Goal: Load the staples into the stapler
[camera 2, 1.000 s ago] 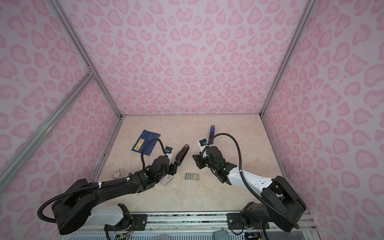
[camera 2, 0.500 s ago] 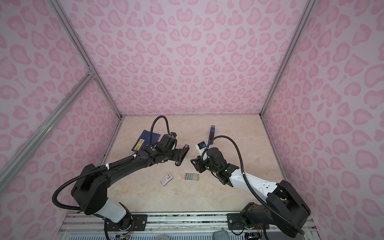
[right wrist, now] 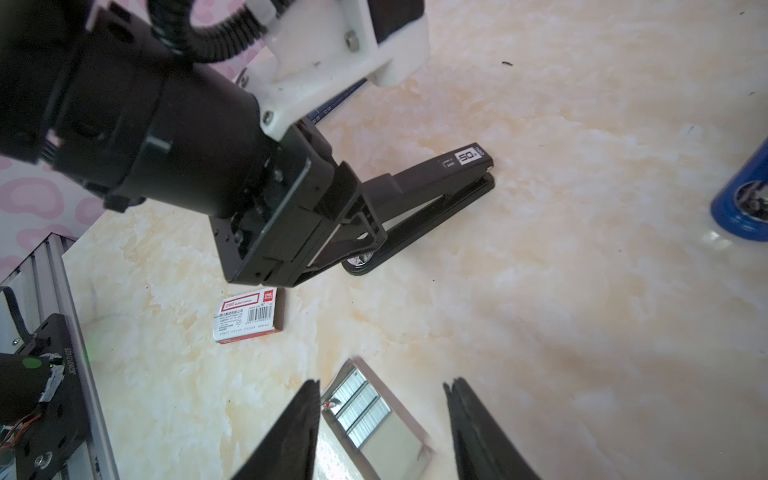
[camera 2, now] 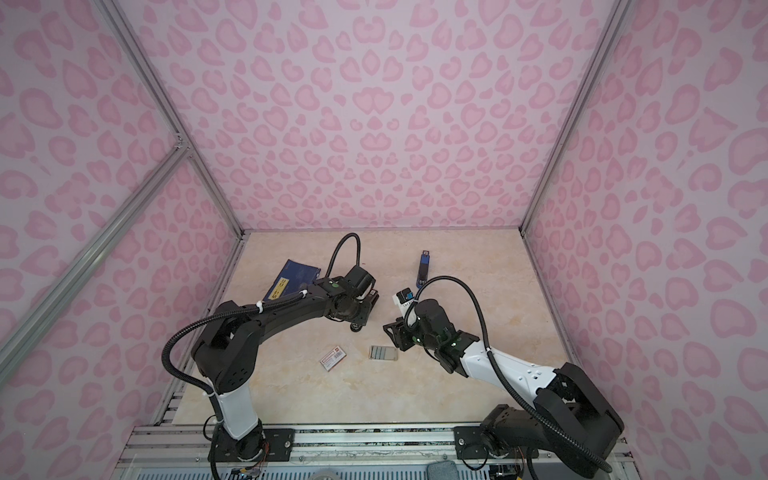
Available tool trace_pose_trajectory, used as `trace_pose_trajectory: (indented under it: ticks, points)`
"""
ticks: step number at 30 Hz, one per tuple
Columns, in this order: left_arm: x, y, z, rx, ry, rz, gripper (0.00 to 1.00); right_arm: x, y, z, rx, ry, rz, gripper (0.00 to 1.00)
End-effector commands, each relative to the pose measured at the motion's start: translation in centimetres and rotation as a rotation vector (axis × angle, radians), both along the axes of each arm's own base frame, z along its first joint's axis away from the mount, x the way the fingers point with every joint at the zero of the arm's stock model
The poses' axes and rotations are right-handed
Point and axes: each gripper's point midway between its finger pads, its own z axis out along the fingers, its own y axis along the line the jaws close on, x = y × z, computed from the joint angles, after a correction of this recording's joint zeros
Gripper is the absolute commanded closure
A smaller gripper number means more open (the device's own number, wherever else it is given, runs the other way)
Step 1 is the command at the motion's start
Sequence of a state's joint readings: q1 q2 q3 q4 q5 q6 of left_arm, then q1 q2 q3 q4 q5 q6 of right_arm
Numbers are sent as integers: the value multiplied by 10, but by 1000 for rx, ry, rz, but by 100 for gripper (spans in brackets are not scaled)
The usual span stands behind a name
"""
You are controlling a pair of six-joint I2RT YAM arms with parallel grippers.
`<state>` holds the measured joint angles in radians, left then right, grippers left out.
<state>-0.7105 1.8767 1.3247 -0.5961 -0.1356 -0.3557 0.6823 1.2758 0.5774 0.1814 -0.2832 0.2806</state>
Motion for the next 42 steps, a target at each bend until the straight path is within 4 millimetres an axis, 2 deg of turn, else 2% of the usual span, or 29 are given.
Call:
trace_pose_trajectory:
  ticks: [1, 4, 10, 15, 23, 34, 36, 42]
  points:
    - [-7, 6, -7, 54, 32, -14, 60, 3, 0, -1, 4, -2, -15, 48]
    - [-8, 7, -11, 68, 40, -11, 79, 4, 1, -2, 8, -1, -16, 48]
    - [-8, 18, -13, 108, 27, 18, 87, 3, 2, -5, 10, 8, -15, 49]
    - [-11, 19, -24, 115, 57, 21, 91, 4, 3, -6, 19, 16, -14, 49]
    - [-16, 19, -37, 122, 90, 16, 92, 3, 2, -4, 20, 13, -18, 49]
    - [-5, 23, -13, 105, 47, 38, 92, 3, 2, 0, 26, 4, -20, 49]
    - [6, 21, -3, 91, 23, 47, 92, 4, 1, 1, 27, -1, -22, 49]
    - [24, 23, -1, 91, 9, 68, 92, 3, -1, 2, 23, -3, -30, 49]
